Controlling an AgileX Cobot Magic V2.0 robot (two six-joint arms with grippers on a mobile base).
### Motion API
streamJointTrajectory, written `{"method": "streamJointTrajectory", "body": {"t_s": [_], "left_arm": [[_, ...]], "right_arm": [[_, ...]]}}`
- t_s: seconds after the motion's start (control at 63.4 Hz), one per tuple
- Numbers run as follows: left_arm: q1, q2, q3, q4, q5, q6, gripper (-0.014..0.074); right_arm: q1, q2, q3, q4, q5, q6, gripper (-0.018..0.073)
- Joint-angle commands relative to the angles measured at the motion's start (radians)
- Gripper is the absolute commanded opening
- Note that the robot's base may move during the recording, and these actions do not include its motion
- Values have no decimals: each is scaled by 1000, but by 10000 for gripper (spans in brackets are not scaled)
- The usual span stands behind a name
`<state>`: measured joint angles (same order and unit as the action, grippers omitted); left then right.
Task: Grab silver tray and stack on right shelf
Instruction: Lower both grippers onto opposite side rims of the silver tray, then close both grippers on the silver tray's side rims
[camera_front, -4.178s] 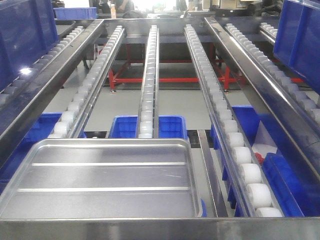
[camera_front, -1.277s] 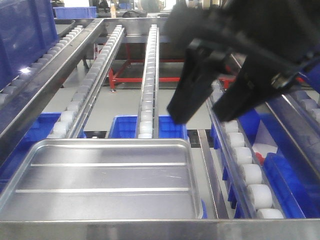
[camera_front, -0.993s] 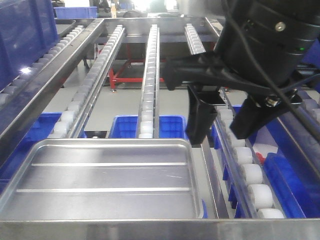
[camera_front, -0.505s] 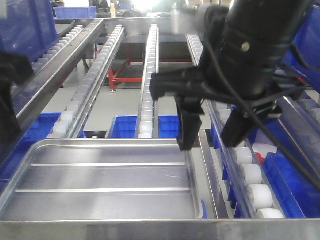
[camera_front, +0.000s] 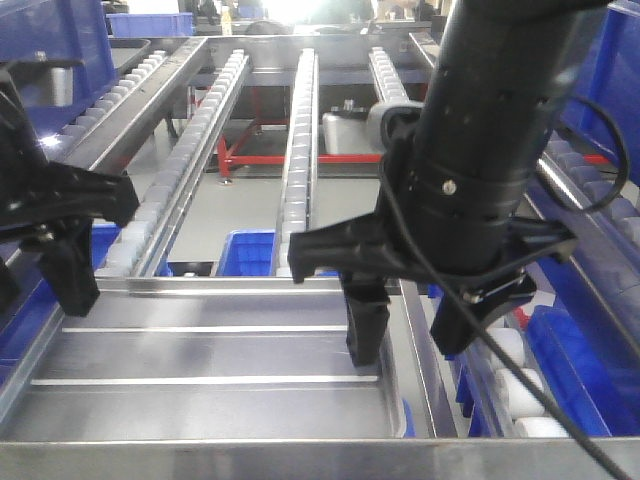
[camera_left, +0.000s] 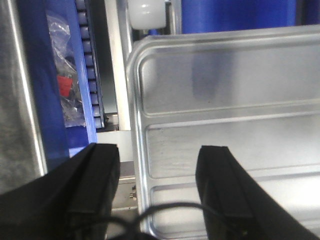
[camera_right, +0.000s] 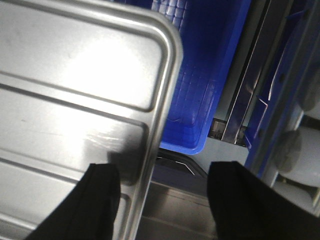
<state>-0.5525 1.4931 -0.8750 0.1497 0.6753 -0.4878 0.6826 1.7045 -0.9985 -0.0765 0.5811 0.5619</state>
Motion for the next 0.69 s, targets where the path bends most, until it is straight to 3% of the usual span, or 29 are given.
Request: {"method": "streamJointTrajectory", "body": {"t_s": [0.0,0.678], "left_arm": [[8,-17,-32,6,-34,-36,266],[11,43,17,-5,-92,-49,266]], "right_arm": [[-2,-32,-30,-2,-48,0,487],[-2,-18,-30,14,-66,52,487]]}}
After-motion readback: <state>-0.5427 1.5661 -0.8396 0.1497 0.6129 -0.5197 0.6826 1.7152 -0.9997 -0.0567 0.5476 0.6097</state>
